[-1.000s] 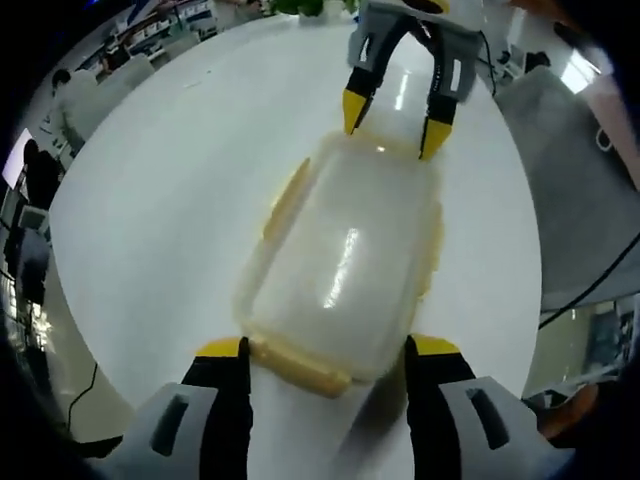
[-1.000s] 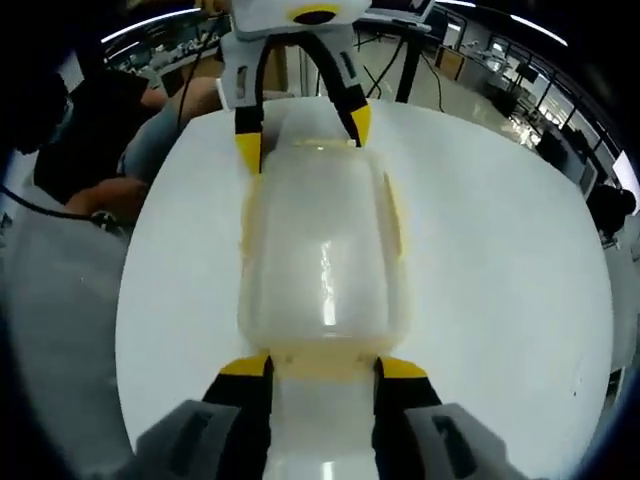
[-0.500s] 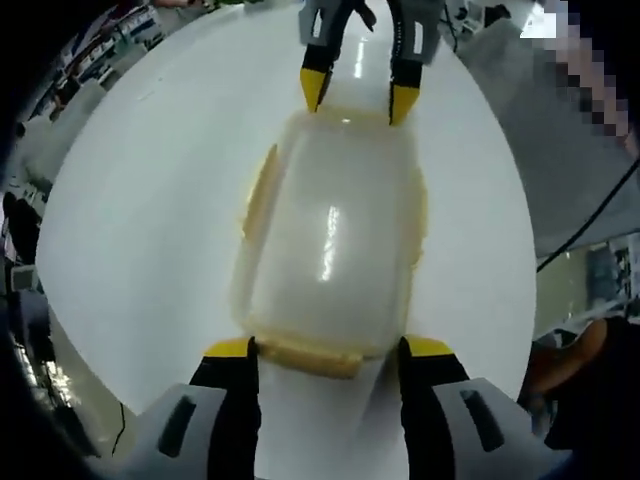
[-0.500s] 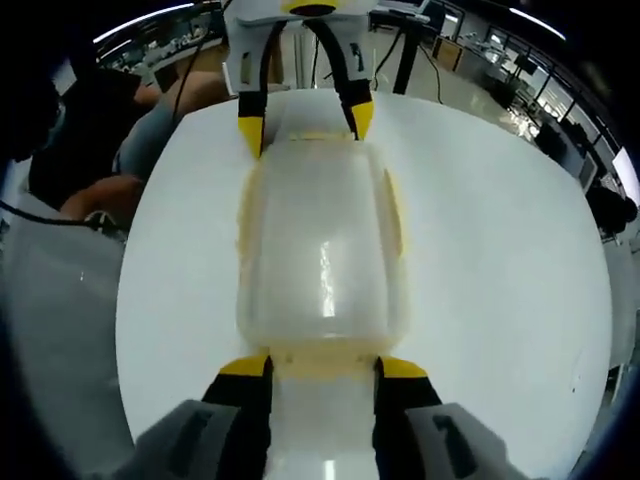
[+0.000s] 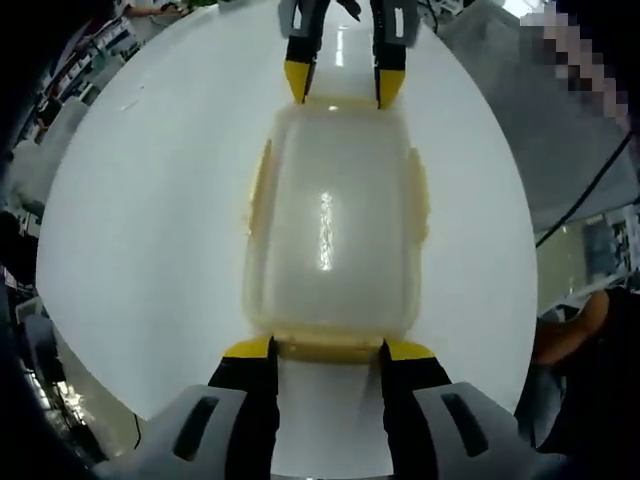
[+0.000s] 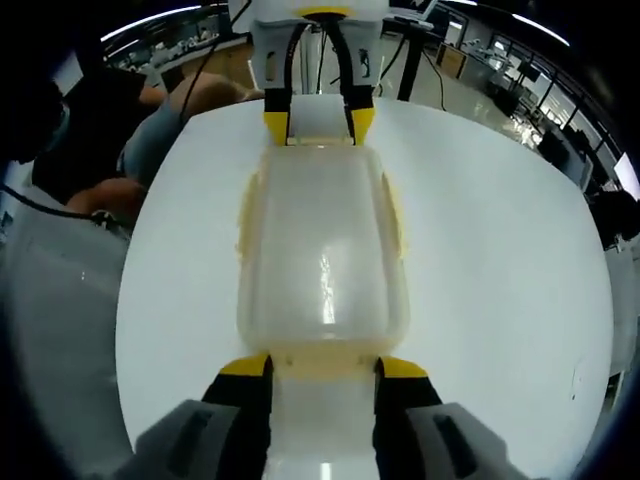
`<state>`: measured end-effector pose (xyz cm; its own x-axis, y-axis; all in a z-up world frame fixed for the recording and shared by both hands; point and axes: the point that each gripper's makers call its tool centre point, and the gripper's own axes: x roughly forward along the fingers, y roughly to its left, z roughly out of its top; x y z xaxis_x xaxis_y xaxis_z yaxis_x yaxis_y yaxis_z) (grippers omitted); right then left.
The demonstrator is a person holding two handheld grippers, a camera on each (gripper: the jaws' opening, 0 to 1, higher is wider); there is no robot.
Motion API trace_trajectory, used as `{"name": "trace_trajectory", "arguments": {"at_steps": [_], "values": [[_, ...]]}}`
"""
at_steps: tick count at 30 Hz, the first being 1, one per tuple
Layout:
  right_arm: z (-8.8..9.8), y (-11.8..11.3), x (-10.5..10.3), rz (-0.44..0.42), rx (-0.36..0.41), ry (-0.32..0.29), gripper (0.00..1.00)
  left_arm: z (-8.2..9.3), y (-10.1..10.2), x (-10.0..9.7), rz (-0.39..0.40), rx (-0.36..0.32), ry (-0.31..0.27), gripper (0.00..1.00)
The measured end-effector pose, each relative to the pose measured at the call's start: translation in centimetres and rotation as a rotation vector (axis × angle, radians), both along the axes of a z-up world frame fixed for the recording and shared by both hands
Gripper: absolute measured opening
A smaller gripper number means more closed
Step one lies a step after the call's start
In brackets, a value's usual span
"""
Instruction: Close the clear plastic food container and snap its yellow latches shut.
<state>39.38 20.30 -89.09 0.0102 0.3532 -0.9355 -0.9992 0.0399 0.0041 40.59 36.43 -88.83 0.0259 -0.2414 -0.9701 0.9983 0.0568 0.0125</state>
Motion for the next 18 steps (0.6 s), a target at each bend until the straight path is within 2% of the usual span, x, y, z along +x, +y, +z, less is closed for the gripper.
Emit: {"name": "trace_trajectory", "arguments": {"at_steps": [6, 8, 13, 14, 18], "values": [[-0.16, 0.3, 0.11, 0.033, 0.009, -0.002, 0.39, -0.06, 0.2, 0.01, 0.006, 0.002, 0.003, 0.38], [-0.21, 0.3, 0.12, 0.039, 0.002, -0.001, 0.39, -0.15, 0.12, -0.12, -0.006, 0.033, -0.007, 0.38], [-0.14, 0.3, 0.11, 0.029, -0.006, -0.001, 0.37, -0.15, 0.61, 0.4, -0.02, 0.031, -0.002, 0.38], [-0.15, 0.27, 0.13, 0.03, -0.005, -0.001, 0.37, -0.13, 0.48, 0.23, -0.006, 0.03, -0.003, 0.38], [-0.12, 0.21, 0.01, 0.024, 0.008, -0.006, 0.36, -0.01, 0.06, 0.01, -0.032, 0.05, -0.01, 0.37]]}}
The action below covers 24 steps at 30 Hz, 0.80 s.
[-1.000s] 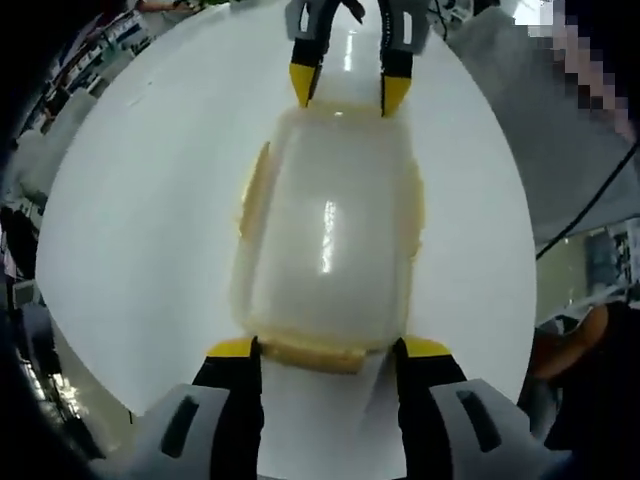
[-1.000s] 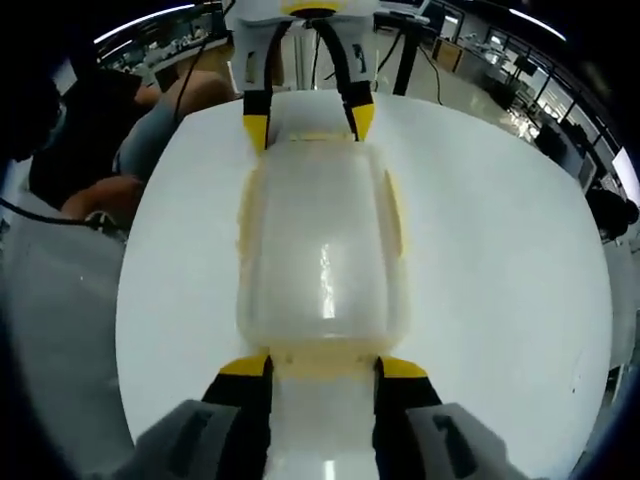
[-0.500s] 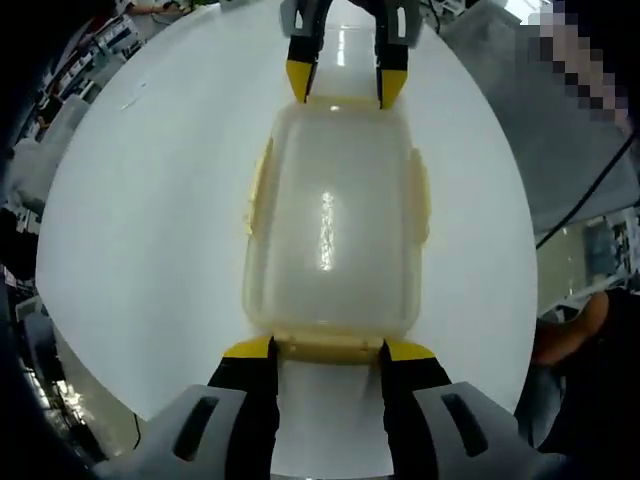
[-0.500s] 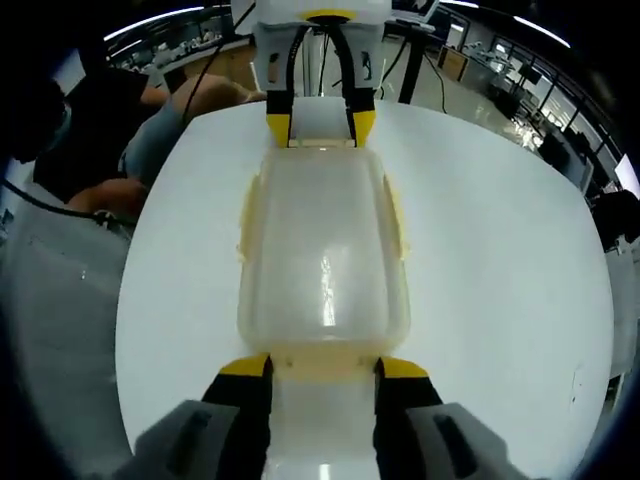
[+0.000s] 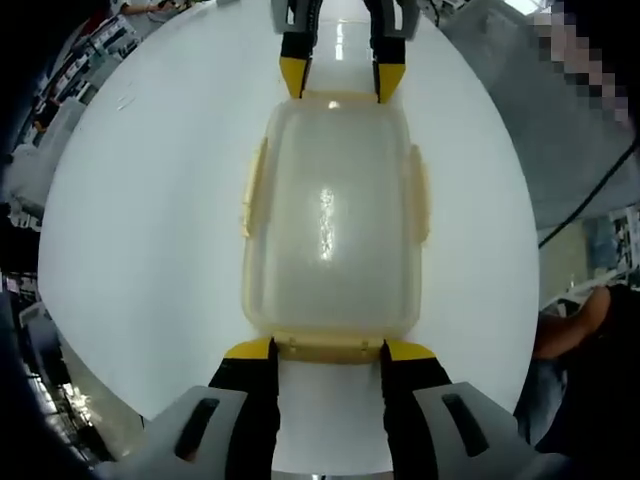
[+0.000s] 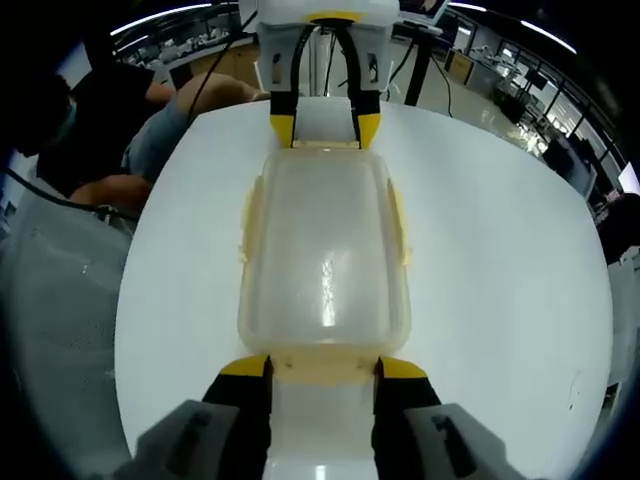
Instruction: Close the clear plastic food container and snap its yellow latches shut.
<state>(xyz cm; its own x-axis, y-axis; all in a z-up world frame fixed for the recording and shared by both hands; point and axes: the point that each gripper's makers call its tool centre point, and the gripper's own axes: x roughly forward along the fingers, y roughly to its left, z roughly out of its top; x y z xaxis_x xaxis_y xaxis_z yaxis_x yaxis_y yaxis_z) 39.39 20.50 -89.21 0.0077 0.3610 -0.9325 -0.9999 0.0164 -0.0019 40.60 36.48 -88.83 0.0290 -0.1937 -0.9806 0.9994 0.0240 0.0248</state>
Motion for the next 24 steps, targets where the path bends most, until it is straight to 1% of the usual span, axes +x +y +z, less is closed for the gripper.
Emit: {"name": "trace_trajectory", "arguments": {"at_steps": [3, 6, 8, 10, 12, 13, 14, 18, 21, 24], "values": [[0.1, 0.0, 0.0, 0.003, 0.013, 0.0, 0.36, 0.0, 0.0, 0.2, 0.015, 0.007, 0.007, 0.37], [0.2, -0.1, 0.1, 0.005, 0.021, 0.019, 0.36, 0.2, -0.1, -0.2, 0.032, 0.016, 0.026, 0.37], [0.2, -0.3, 0.0, 0.015, 0.011, 0.019, 0.36, 0.5, -0.4, -0.5, 0.043, 0.002, 0.037, 0.37], [0.4, -0.7, 0.1, 0.024, 0.006, 0.009, 0.36, 0.8, -0.6, -0.6, 0.05, -0.008, 0.031, 0.37], [0.8, -0.8, 0.3, 0.024, 0.01, -0.003, 0.36, 1.3, -0.8, -0.4, 0.057, -0.011, 0.012, 0.37], [1.1, -0.9, 0.5, 0.027, 0.012, -0.022, 0.36, 1.5, -0.8, -0.2, 0.063, -0.012, 0.001, 0.37], [1.2, -1.0, 0.5, 0.025, 0.012, -0.021, 0.36, 1.7, -0.8, -0.1, 0.068, -0.013, -0.005, 0.37], [2.3, -1.2, 0.3, 0.037, 0.027, -0.011, 0.36, 2.6, -0.7, -0.3, 0.075, -0.016, 0.004, 0.37], [3.4, -1.3, 0.5, 0.058, 0.037, -0.04, 0.36, 3.7, -0.9, -0.3, 0.089, -0.021, 0.005, 0.37], [4.6, -1.4, 0.6, 0.057, 0.058, -0.043, 0.36, 4.7, -0.9, -0.1, 0.092, -0.022, -0.004, 0.37]]}}
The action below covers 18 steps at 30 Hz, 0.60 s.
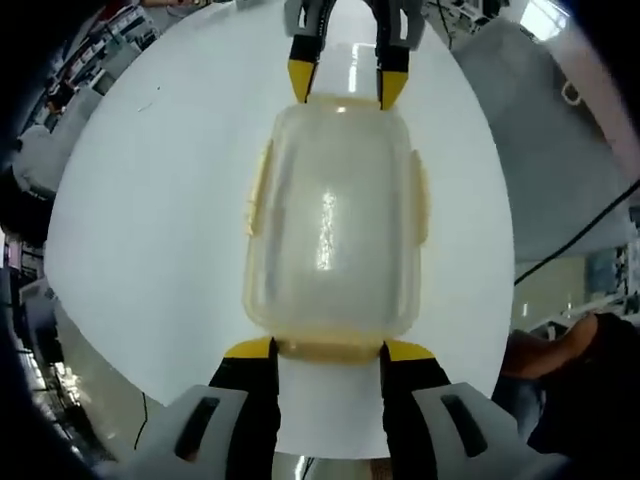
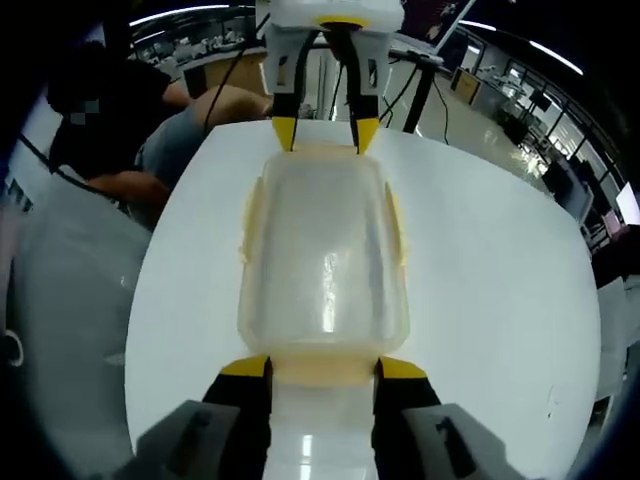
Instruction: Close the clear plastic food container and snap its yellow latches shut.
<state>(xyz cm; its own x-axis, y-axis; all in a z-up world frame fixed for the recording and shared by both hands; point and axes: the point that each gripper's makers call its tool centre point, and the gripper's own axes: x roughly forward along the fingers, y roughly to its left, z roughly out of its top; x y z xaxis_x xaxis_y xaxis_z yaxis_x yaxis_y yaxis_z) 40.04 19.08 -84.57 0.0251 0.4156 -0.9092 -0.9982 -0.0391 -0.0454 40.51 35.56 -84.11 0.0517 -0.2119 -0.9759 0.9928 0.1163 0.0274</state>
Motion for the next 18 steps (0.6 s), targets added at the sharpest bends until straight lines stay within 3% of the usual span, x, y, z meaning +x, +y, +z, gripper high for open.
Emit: {"name": "trace_trajectory", "arguments": {"at_steps": [8, 18], "values": [[2.3, -0.9, -0.3, 0.009, 0.018, -0.004, 0.37, 2.8, -1.2, -0.5, 0.001, -0.009, -0.003, 0.37], [4.0, -3.6, -0.1, -0.004, 0.007, -0.03, 0.37, 4.6, -3.8, -0.4, -0.004, -0.005, -0.034, 0.37]]}}
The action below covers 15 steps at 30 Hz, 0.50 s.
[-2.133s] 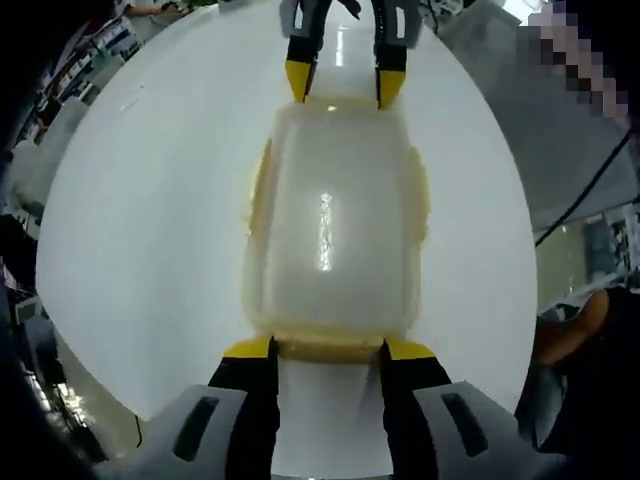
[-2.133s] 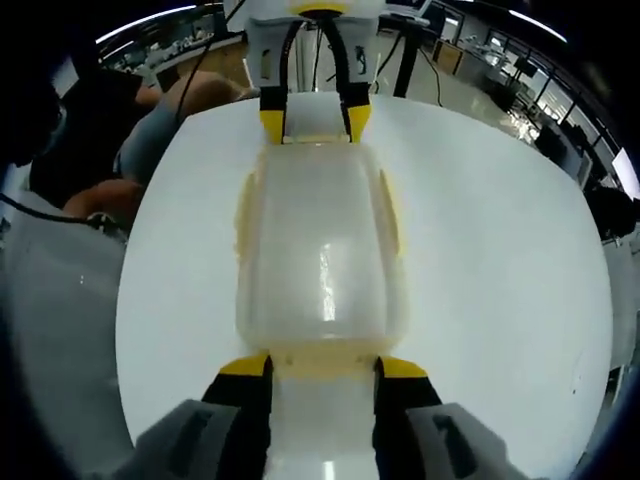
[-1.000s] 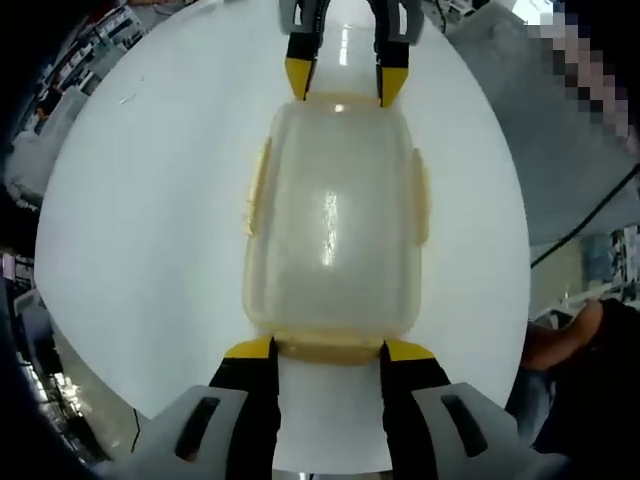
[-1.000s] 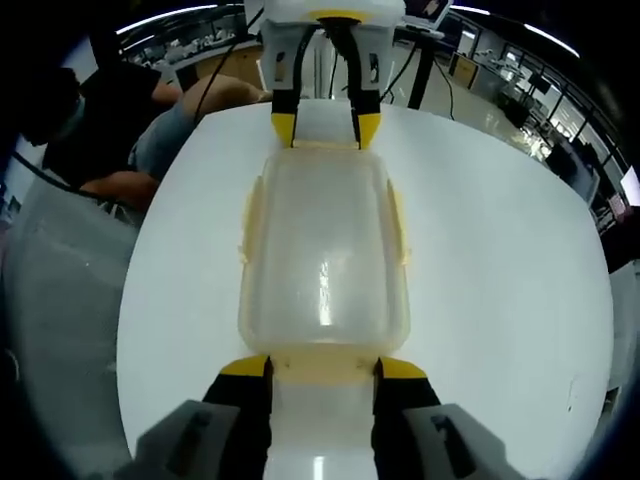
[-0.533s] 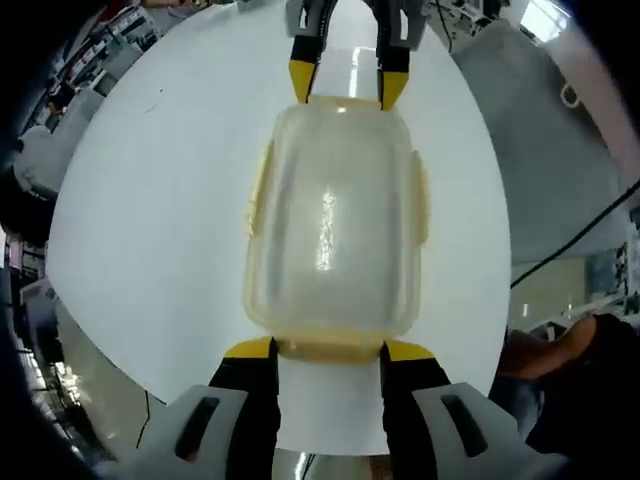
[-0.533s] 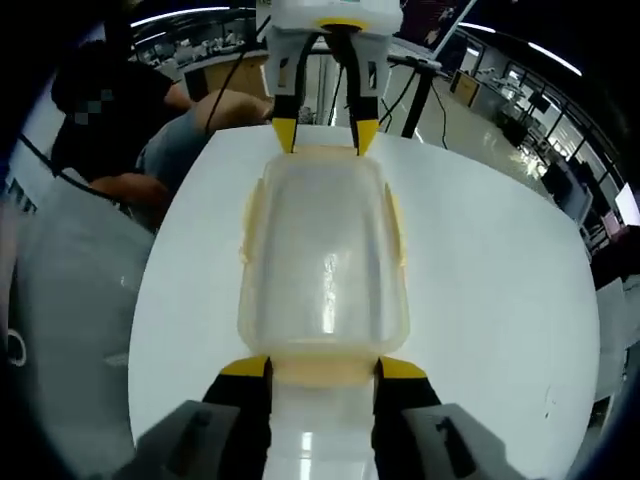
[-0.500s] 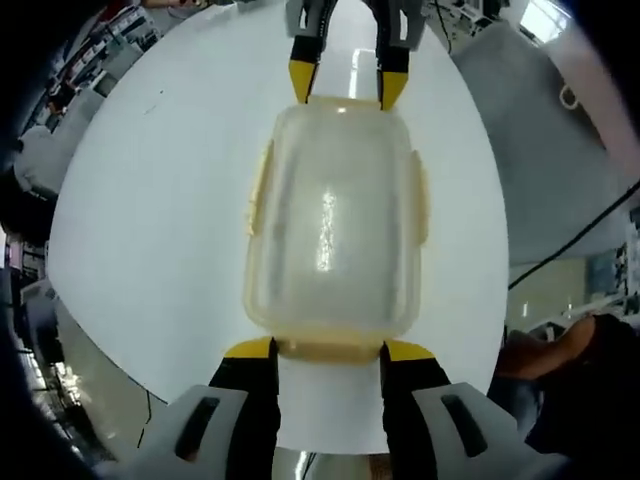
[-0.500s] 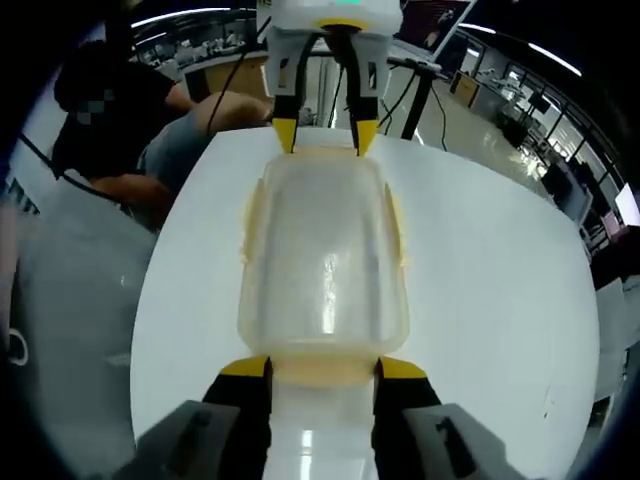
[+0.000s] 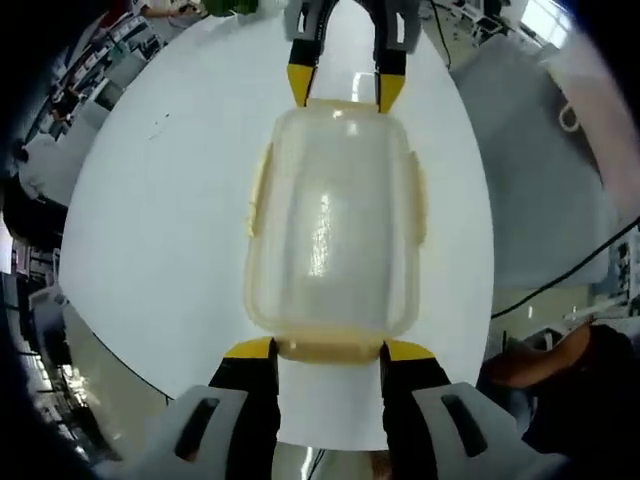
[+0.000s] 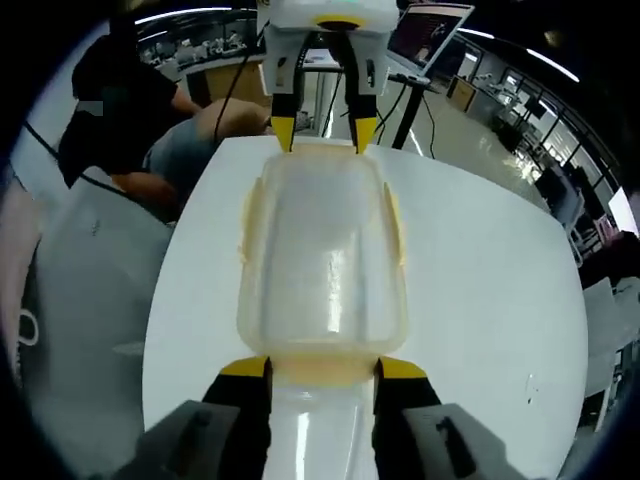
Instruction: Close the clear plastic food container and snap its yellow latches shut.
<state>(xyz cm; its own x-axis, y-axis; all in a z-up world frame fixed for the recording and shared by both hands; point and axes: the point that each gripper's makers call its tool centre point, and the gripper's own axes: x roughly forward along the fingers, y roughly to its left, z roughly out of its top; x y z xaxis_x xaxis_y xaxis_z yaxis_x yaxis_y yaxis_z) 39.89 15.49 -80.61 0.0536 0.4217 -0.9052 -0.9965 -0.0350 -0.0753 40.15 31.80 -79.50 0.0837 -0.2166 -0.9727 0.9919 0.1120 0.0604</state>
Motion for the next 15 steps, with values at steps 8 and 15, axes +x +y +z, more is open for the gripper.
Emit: {"name": "trace_trajectory", "arguments": {"at_steps": [8, 15], "values": [[0.8, -2.5, -0.2, -0.026, -0.002, -0.008, 0.37, 1.1, -2.7, 0.2, -0.026, 0.011, -0.01, 0.37], [0.8, -5.1, -0.3, -0.053, -0.013, -0.01, 0.37, 1.2, -5.3, 0.4, -0.045, -0.004, -0.017, 0.37]]}}
